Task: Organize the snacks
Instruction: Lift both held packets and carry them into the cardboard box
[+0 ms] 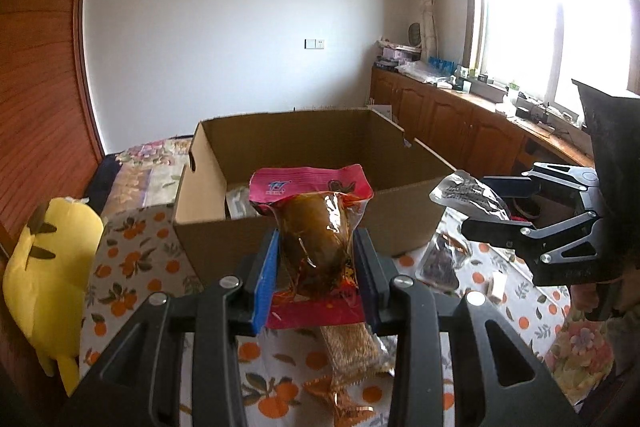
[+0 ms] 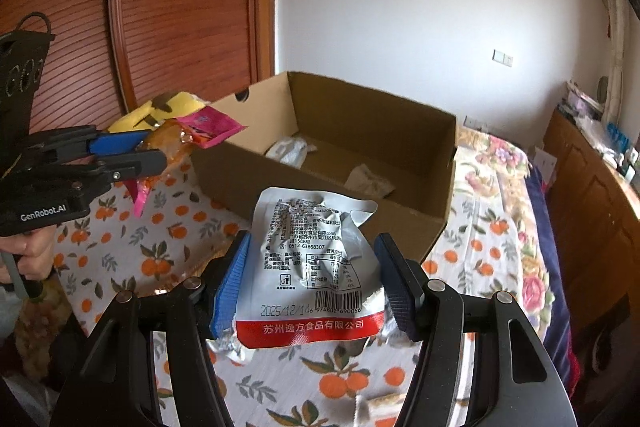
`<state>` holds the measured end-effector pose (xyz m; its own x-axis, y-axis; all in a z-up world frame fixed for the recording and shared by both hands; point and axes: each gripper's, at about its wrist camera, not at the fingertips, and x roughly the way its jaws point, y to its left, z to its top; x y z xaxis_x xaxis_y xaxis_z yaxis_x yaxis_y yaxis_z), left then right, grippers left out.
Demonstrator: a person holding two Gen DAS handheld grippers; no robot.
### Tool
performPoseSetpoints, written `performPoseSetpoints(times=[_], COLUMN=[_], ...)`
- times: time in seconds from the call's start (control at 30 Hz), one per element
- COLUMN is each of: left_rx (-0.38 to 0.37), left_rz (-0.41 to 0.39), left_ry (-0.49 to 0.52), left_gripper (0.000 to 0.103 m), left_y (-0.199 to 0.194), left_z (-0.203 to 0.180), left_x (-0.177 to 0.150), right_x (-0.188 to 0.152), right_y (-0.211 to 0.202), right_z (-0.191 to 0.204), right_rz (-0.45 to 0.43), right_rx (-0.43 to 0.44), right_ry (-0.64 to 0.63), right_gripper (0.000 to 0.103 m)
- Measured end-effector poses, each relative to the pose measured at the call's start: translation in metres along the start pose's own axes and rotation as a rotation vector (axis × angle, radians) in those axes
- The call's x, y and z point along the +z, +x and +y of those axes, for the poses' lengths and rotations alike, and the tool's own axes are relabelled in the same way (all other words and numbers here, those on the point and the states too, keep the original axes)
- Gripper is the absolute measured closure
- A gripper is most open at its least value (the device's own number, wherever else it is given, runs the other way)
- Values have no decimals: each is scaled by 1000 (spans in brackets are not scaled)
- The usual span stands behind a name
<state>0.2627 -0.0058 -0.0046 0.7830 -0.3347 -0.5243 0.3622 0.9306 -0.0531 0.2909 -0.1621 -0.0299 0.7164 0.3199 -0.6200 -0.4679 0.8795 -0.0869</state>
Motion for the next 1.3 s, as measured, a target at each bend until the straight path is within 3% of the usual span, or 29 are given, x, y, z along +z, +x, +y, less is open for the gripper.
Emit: performPoseSetpoints(times=[0.6,1.0,1.3], left_rx=[7,1,-12], left_rz=[-39,0,53], left_ry=[-11,-54,-52], left_gripper=[69,68,67], left_y=[61,114,132], left_z=[29,48,45], left_x=[57,47,33], right_x=[57,65,56], right_y=[44,101,128], right_z=[-24,-38,-41], right_rz=[-29,5,49], right_rx=[-22,-16,-9], right_ry=[-36,-32,-17], right_gripper=[39,39,39])
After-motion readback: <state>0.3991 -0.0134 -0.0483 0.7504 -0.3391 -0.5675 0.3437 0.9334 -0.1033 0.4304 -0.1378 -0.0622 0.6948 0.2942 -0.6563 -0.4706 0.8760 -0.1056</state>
